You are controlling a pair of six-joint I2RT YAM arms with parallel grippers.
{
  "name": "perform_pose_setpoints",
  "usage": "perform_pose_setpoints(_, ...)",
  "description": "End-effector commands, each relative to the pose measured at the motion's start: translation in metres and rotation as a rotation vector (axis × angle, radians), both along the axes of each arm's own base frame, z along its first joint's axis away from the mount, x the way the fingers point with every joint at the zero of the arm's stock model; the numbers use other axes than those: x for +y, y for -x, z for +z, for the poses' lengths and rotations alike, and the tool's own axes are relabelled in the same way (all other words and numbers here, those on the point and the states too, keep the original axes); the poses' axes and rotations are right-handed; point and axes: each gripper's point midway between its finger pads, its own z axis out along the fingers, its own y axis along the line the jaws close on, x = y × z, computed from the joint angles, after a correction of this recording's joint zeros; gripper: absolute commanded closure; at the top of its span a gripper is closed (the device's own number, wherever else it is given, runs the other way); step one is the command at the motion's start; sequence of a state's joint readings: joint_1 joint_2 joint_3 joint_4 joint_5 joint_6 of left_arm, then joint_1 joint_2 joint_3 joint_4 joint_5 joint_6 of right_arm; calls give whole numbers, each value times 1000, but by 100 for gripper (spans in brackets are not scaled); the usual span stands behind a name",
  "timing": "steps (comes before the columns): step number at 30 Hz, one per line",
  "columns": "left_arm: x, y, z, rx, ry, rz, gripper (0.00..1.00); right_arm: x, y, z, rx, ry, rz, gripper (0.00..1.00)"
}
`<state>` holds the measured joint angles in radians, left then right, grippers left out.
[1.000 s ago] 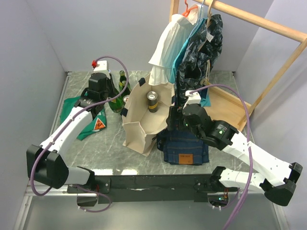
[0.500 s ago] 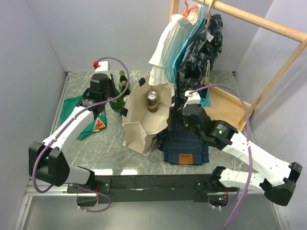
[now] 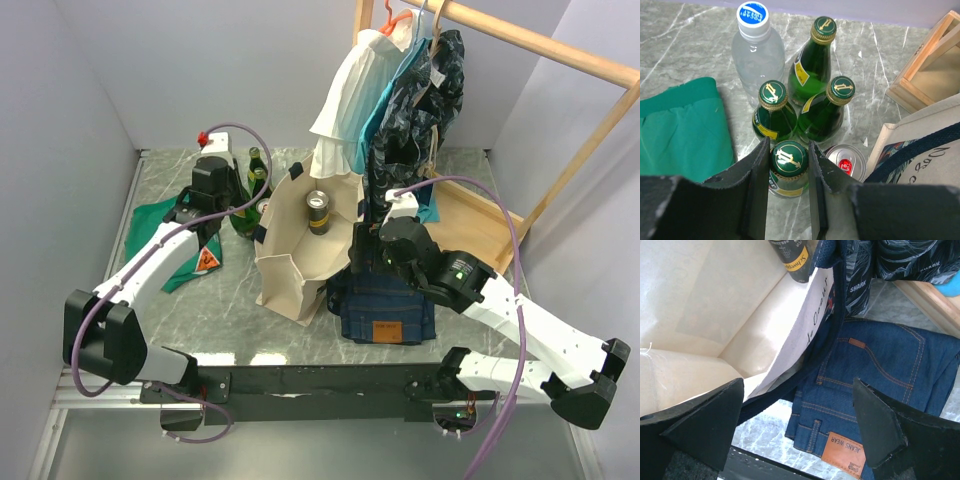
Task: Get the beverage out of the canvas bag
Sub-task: Place the drink at the center of the board.
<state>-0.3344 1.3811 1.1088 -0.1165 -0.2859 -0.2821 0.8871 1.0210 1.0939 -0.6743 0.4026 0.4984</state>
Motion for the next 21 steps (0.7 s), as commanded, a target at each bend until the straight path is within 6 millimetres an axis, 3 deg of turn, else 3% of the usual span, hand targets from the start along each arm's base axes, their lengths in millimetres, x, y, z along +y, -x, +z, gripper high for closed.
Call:
perform_pose_setpoints(1, -6, -17, 60, -211, 100, 6, 99, -5, -3, 18, -47, -25, -20, 5)
perform_pose_setpoints(21, -6, -19, 44, -255, 46, -24, 99, -7, -4, 16, -48, -17, -29, 5)
